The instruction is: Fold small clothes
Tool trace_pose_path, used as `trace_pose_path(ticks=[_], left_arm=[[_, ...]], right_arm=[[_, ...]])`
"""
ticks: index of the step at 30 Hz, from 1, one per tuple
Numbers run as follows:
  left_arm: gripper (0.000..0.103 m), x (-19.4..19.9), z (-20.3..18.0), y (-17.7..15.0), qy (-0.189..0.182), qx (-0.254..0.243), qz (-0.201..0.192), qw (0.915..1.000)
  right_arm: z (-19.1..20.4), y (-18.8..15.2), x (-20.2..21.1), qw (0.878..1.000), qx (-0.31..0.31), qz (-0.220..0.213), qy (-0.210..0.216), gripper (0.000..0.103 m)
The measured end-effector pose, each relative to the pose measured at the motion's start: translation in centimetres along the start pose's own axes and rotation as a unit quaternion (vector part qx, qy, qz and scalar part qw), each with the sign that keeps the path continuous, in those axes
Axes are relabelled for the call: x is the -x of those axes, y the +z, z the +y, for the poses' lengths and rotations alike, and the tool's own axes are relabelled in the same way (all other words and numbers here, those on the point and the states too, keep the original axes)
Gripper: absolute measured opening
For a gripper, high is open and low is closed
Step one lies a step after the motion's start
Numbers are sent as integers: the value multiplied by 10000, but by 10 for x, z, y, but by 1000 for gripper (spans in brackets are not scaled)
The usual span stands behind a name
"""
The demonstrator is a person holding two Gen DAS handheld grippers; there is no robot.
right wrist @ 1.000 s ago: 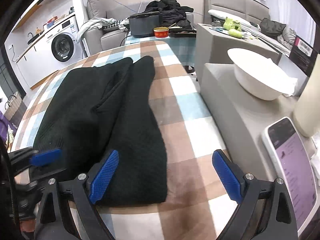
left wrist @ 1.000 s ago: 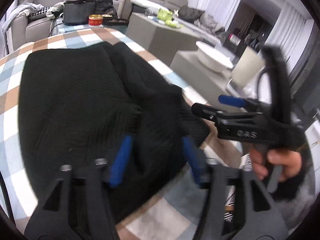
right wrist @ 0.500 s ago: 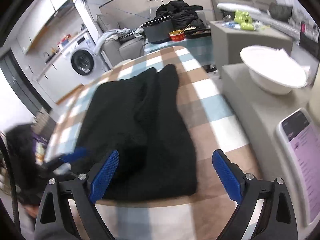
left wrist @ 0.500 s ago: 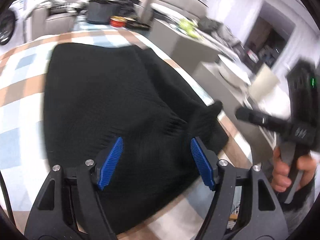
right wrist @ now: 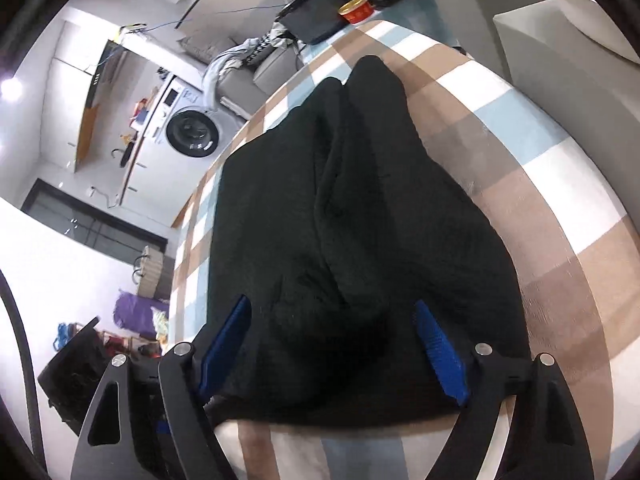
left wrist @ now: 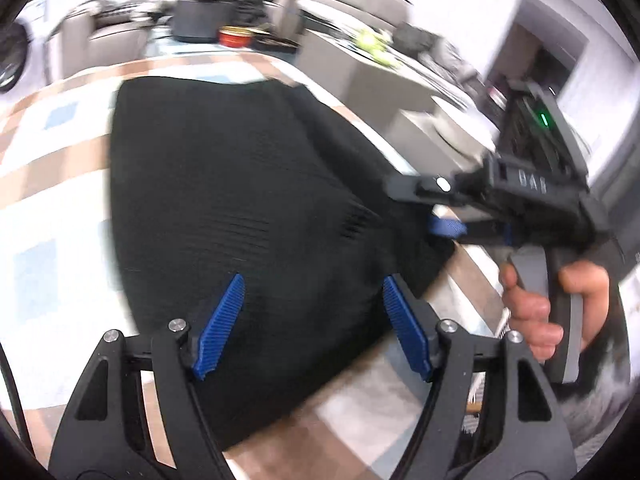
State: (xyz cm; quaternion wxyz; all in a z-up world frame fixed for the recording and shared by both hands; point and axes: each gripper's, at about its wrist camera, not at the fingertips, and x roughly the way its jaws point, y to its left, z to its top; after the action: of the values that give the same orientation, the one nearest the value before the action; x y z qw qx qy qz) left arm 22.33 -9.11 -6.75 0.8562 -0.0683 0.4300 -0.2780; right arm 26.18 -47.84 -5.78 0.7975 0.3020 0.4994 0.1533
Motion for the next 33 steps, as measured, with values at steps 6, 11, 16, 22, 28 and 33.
trace_pose_path(ticks=[6,11,16,22,28,33], left_arm=[[70,10,48,13,400,696,-201,9966],[70,15,73,11,497,834,-171,9951],[70,7,84,5,528,971,-29,9939],[70,3,89,-2,574,1005,-18,9933],[70,6,93,-8,704,1112,-44,9913],[70,11,101,-13,815,1258,-44,9887]], right_arm=[[11,-6,-14,9970,318,51,-697,26],[6,-34,21,9936,849,-52,-749,20],[-7,-40,24,9953,786,-3,-571,25],[-2,-13,13,9974,715,-23,-116,47],[10,25,-36,9942,1025,323,-32,47],[20,44,-54,9894,1363,412,-275,29]])
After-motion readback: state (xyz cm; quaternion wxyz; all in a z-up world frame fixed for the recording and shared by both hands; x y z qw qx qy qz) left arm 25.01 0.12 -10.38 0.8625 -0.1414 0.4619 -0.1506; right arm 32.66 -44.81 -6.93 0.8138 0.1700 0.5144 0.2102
